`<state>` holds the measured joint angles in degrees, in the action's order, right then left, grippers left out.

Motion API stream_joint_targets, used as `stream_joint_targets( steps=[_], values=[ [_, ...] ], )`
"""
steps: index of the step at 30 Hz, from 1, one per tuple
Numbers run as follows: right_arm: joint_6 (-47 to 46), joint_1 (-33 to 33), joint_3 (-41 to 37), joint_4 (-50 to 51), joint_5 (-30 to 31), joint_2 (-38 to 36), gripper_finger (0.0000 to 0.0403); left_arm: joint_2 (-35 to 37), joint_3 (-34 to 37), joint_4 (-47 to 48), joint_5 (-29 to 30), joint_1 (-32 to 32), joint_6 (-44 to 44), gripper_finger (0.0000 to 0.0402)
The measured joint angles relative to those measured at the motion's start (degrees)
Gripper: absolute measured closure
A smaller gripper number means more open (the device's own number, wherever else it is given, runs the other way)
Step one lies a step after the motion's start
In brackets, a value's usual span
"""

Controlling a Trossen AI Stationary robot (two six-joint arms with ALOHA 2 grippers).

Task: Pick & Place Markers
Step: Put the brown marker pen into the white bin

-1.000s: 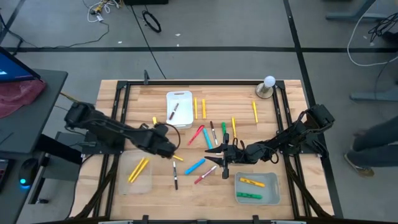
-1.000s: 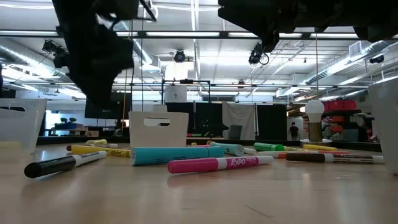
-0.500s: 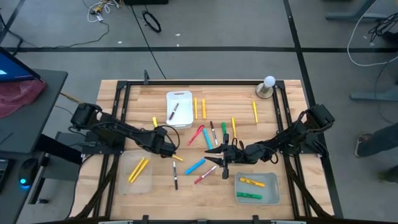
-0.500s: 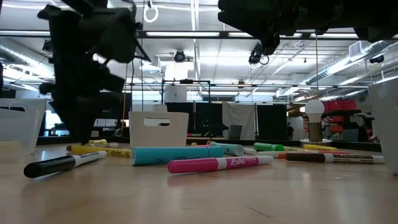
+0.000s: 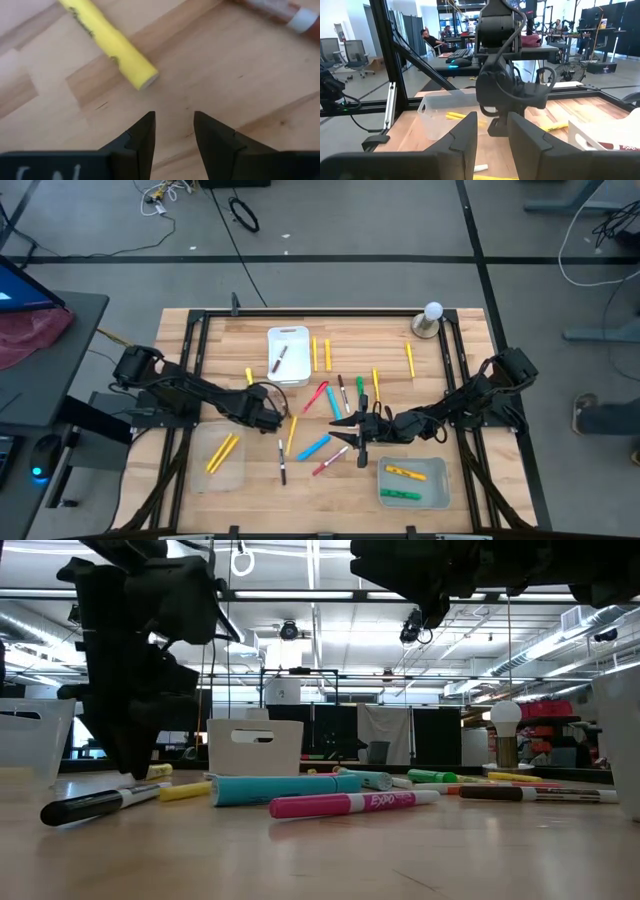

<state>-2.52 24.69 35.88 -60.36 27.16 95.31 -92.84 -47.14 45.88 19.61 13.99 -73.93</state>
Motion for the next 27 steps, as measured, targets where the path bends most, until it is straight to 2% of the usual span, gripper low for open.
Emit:
stream_joint_targets(
  steps=[7, 10, 17, 24, 27],
  values=[
    [0.0, -0.2, 0.0, 0.3, 0.0, 0.0, 0.0294, 4.2, -0.6, -1.2, 2.9, 2.6, 0.0, 0.026],
    [-0.1, -0.3, 0.0, 0.7, 0.0, 0.0, 0.0294, 5.3, -0.6, -5.1, 4.5, 4.1, 4.7, 0.0259],
    [0.0, -0.5, 0.0, 0.4, 0.0, 0.0, 0.0294, 5.5, -0.6, -18.7, 4.5, 4.3, 29.8, 0.0259],
    [-1.5, -1.1, 0.0, 0.4, 0.0, 0.0, 0.0294, 4.5, -0.6, -26.9, 1.4, -0.8, 56.6, 0.0259],
    [-1.6, -1.2, 0.0, 0.4, 0.0, 0.0, 0.0294, 2.9, -0.6, -29.1, 0.2, -3.1, 64.8, 0.0259]
  ],
)
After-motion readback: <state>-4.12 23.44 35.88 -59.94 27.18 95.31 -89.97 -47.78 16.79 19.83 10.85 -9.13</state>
